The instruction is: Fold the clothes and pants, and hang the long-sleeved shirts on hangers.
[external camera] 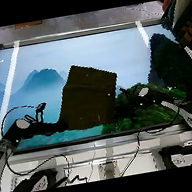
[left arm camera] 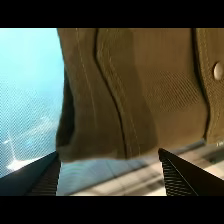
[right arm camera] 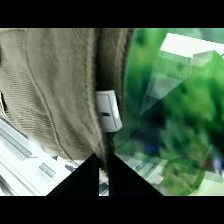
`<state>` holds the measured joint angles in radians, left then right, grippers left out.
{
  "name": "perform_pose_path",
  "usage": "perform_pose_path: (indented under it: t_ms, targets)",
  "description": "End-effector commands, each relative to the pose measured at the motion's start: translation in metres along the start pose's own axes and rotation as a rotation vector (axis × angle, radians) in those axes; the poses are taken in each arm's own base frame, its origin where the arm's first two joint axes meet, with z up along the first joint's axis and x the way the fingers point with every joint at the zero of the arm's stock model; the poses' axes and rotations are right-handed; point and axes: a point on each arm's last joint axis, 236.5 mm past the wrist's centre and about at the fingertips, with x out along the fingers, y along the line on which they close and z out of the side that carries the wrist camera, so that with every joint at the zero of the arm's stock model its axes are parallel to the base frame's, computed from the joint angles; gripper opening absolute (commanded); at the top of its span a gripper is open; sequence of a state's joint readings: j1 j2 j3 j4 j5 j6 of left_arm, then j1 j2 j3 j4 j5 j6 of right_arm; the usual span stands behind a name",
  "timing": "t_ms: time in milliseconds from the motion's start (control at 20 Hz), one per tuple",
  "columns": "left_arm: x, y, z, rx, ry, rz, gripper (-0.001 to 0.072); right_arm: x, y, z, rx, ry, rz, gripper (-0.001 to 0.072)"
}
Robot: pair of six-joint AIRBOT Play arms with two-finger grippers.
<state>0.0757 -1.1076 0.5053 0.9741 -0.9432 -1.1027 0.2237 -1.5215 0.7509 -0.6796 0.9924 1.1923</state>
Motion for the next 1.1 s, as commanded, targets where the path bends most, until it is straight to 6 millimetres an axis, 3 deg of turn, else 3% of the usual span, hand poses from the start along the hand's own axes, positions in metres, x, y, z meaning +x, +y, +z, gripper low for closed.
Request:
perform_pose_path:
  t_ms: [0, 100, 250, 550, 600, 700, 800, 950, 1050]
  targets:
    - [-0.001, 0.004, 0.012, 0.005, -0.038, 0.016, 0.0688, -0.003, 0.006, 0.002, -0.022, 0.003, 0.011, 0.0027]
    - [-0.001, 0.006, 0.016, 0.002, -0.057, 0.022, 0.0632, -0.005, 0.010, 0.004, -0.029, 0.003, 0.017, 0.0027]
    - [0.000, 0.005, 0.016, -0.012, -0.056, 0.017, 0.0632, -0.008, 0.015, 0.007, -0.042, 0.003, 0.025, 0.0027]
    - [0.031, -0.011, 0.003, -0.183, 0.041, -0.118, 0.0631, -0.013, 0.023, 0.012, -0.062, 0.000, 0.038, 0.0026]
    - [0.034, -0.013, 0.003, -0.177, 0.047, -0.136, 0.0555, -0.013, 0.024, 0.012, -0.064, 0.003, 0.039, 0.0026]
    - [0.035, -0.014, 0.005, -0.158, 0.044, -0.141, 0.0203, -0.015, 0.026, 0.012, -0.072, 0.000, 0.040, 0.0026]
    - [0.031, -0.017, 0.010, -0.107, 0.037, -0.150, 0.0021, -0.017, 0.029, 0.015, -0.108, -0.003, 0.043, 0.0026]
    - [0.013, -0.034, 0.025, 0.004, 0.045, -0.200, 0.0019, -0.030, 0.049, 0.016, -0.226, 0.025, 0.079, 0.0025]
    - [-0.015, -0.051, 0.048, 0.092, 0.021, -0.222, 0.0019, -0.048, 0.070, 0.026, -0.295, -0.005, 0.096, 0.0025]
